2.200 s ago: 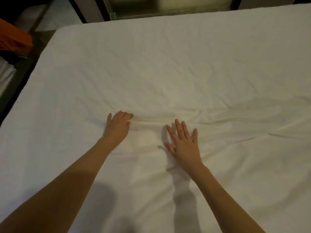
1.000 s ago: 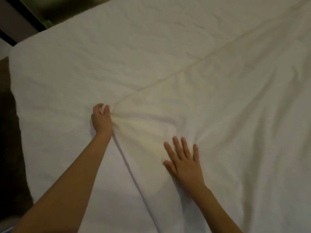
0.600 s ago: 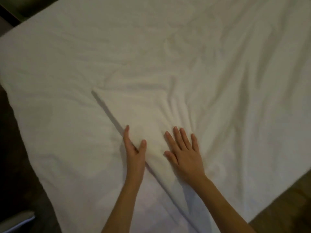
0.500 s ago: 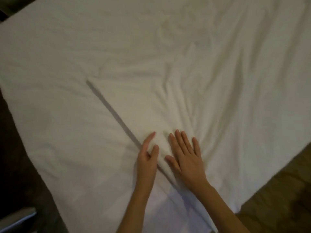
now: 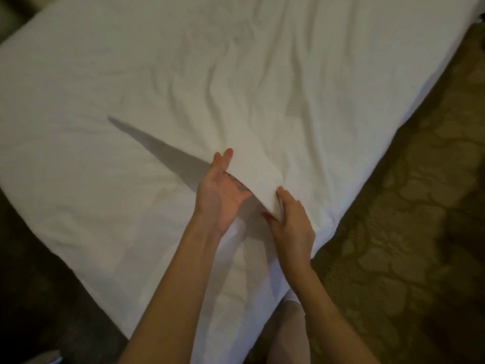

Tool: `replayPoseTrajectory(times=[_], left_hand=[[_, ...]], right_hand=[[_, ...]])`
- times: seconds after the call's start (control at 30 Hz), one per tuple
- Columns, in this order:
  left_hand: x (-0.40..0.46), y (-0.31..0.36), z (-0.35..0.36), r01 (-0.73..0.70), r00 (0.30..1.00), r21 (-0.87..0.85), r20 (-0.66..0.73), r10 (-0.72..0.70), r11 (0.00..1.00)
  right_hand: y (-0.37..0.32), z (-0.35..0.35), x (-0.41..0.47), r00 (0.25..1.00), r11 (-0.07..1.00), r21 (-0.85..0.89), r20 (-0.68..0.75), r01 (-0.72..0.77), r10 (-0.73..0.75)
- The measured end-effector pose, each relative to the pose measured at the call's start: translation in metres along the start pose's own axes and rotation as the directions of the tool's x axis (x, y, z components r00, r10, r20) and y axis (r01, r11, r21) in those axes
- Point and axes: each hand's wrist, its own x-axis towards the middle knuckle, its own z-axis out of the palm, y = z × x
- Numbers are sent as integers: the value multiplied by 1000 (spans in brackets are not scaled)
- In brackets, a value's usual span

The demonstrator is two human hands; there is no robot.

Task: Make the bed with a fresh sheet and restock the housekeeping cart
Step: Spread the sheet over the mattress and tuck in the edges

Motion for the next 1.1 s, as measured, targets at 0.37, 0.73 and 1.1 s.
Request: replayPoseTrajectory(times=[0.37,0.73,1.1], left_hand=[[12,15,44,-6,999,83,46,2,997],[120,60,121,-108,984,29,-142,111,994],[181,55,169,-16,987,89,-159,30,996]], right_hand=[[20,-87,47,979,994,21,177,-104,99],[35,-158,187,965,991,76,247,-109,87],[59,-85,194,947,999,12,319,42,-44]])
